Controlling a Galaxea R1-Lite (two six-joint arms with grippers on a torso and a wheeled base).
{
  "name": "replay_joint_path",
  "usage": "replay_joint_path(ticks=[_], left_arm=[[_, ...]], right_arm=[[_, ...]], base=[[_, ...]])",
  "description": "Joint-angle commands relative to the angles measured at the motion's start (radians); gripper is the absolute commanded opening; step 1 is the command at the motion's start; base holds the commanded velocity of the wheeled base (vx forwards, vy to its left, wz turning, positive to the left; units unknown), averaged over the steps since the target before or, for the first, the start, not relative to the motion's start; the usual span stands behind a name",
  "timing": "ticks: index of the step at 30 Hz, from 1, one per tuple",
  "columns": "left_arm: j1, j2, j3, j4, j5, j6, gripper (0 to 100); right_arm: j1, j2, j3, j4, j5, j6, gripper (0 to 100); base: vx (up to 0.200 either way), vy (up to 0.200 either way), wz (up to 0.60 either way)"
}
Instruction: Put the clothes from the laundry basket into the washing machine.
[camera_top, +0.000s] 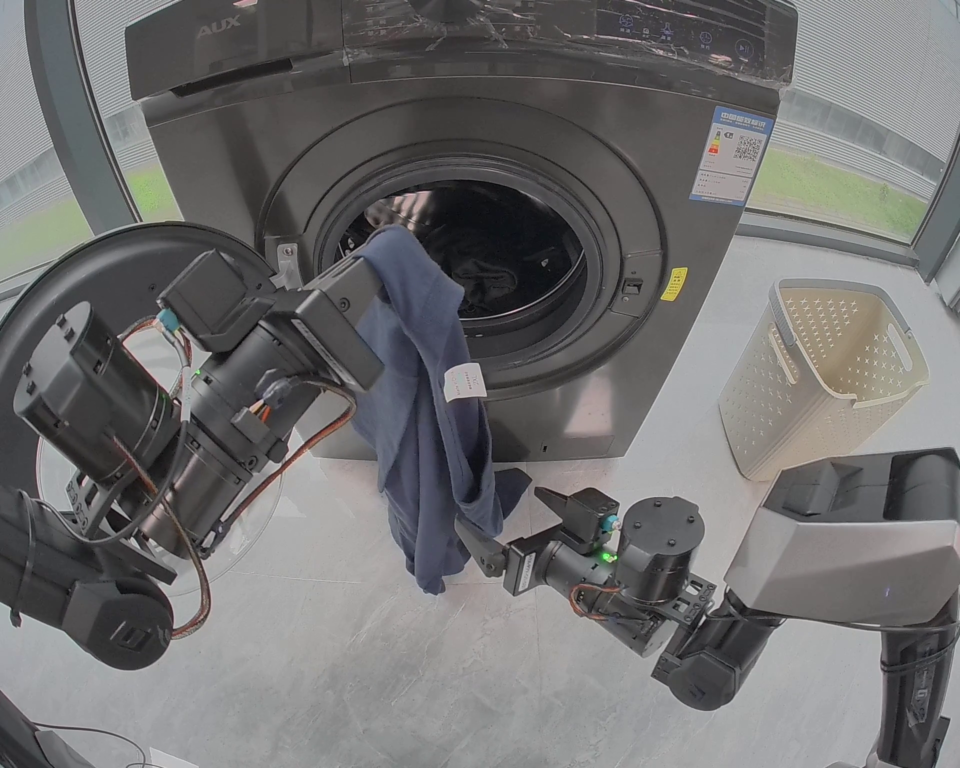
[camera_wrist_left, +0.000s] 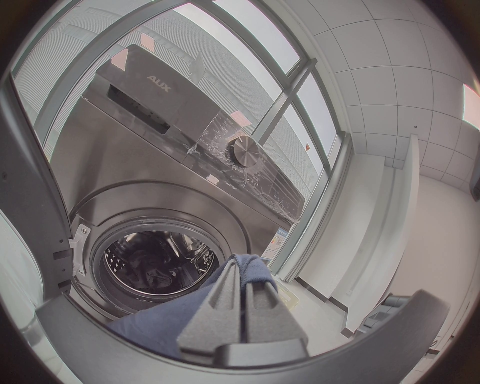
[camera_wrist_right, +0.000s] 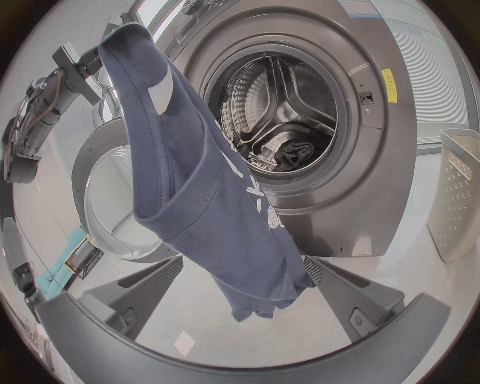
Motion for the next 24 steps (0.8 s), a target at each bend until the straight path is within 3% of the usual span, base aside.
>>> replay_joint_path(ticks=[1, 4, 11, 24], left_arm=[[-0.006, -0.028, -0.002, 0.0, -0.004, -0.001, 0], [-0.009, -0.03, -0.002, 0.0, -0.006, -0.001, 0], [-0.014, -0.03, -0.001, 0.0, -0.004, -0.001, 0], [-0.014, -0.025, 0.001, 0.0, -0.001, 0.001, 0]], right_arm=[[-0.009, 0.094, -0.108, 0.001, 0.001, -0.001, 100], [-0.019, 0.122, -0.183, 0.006, 0.004, -0.004, 100], [0.0, 0.126, -0.217, 0.012, 0.011, -0.007, 100], [0.037, 0.269, -0.38, 0.03, 0.016, -0.022, 100]], base=[[0.0, 0.0, 0.0], [0.0, 0.0, 0.0], [0.0, 0.0, 0.0], [0.0, 0.0, 0.0]])
